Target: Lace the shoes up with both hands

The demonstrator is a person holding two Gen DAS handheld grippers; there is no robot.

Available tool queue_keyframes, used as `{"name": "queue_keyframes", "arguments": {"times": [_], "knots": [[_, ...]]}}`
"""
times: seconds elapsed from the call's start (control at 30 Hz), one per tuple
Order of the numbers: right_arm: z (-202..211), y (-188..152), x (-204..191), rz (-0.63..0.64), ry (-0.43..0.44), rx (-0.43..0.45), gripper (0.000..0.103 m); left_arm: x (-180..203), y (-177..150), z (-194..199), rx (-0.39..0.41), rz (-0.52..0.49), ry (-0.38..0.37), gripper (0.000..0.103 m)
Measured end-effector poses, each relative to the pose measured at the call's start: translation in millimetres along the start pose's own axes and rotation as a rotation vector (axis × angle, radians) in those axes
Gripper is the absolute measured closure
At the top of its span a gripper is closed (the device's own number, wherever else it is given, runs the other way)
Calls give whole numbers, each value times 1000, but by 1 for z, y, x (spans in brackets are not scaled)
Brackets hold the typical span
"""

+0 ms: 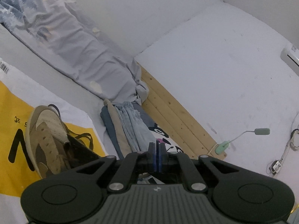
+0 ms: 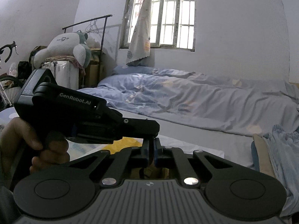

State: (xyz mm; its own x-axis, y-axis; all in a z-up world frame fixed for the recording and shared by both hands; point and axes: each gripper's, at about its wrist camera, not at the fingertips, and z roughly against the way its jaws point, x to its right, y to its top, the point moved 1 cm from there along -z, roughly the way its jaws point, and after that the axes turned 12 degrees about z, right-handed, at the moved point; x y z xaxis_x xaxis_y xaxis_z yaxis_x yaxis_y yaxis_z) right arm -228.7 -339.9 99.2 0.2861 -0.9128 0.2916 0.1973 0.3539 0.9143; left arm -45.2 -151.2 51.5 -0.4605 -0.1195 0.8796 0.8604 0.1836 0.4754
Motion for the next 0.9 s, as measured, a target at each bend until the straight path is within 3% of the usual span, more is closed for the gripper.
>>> {"name": "queue_keyframes", "arguments": {"times": [0.33,0.67,0.73,0.8,0.9], "knots": [[-1,0,3,-25,7,-9,99,-1,3,6,40,35,-14,103],[-3,-2,4,-31,-6,-28,98,7,1,1,33,-52,53,103],[-3,-2,4,-25,-11,-30,94,8,0,0,26,-65,56,103],[-4,-2,4,-24,-12,-32,85,9,0,-1,19,-73,58,103],[-3,-1,4,-24,-10,-28,84,10,-1,-2,8,-86,63,103]]}}
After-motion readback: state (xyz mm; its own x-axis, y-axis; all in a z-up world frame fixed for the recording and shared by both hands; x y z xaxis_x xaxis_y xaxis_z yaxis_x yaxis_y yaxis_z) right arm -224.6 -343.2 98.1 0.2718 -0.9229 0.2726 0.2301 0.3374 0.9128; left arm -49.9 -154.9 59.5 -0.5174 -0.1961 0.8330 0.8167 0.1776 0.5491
